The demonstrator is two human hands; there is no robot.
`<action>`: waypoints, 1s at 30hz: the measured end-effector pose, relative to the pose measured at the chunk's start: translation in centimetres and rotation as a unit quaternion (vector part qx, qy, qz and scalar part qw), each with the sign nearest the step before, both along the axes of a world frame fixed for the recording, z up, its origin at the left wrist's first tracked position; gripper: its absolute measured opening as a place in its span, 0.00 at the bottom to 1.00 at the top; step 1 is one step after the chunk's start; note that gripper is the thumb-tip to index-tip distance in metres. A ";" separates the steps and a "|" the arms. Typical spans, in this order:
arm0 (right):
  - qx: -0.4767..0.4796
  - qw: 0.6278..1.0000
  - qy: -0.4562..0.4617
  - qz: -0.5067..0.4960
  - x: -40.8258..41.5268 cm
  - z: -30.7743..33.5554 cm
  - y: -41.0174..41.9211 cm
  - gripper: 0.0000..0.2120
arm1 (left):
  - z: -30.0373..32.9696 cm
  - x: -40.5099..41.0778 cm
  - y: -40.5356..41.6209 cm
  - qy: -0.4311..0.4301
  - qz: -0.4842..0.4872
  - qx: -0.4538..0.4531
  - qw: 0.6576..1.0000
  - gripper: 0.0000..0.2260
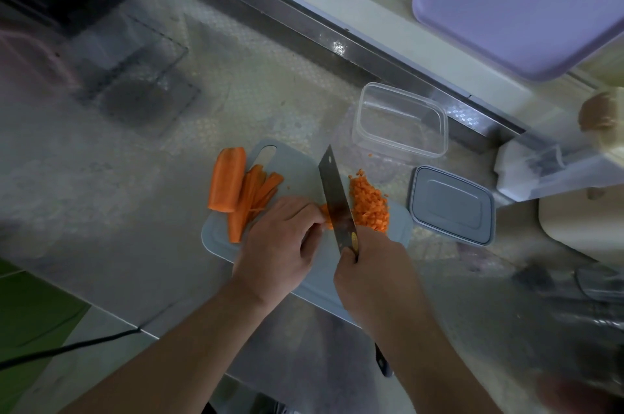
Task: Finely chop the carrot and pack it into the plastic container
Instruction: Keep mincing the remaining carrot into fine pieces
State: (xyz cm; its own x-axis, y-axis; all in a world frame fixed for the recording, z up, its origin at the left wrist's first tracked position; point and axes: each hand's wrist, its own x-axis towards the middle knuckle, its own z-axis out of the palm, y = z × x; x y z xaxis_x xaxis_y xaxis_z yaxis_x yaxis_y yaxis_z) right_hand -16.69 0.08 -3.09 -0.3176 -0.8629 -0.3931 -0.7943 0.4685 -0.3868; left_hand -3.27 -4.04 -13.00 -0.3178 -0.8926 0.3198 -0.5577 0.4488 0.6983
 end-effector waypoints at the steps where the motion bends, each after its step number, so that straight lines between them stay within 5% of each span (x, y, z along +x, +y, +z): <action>1: 0.000 1.000 -0.001 -0.002 0.2 -0.2 -0.2 0.13 | 0.0 0.0 0.0 -0.001 -0.001 0.000 1.000 0.01; 10: -0.093 0.995 -0.021 -0.020 0.2 -1.1 1.2 0.10 | 0.0 0.1 0.1 0.001 0.002 -0.009 1.000 0.01; 22: -0.031 0.999 -0.021 -0.003 0.1 0.5 1.2 0.16 | 0.3 0.3 0.1 0.003 0.003 0.002 1.000 0.02; 30: 0.011 1.000 0.004 -0.002 1.5 -0.1 0.1 0.09 | 0.1 0.2 0.1 0.001 0.008 0.002 1.000 0.03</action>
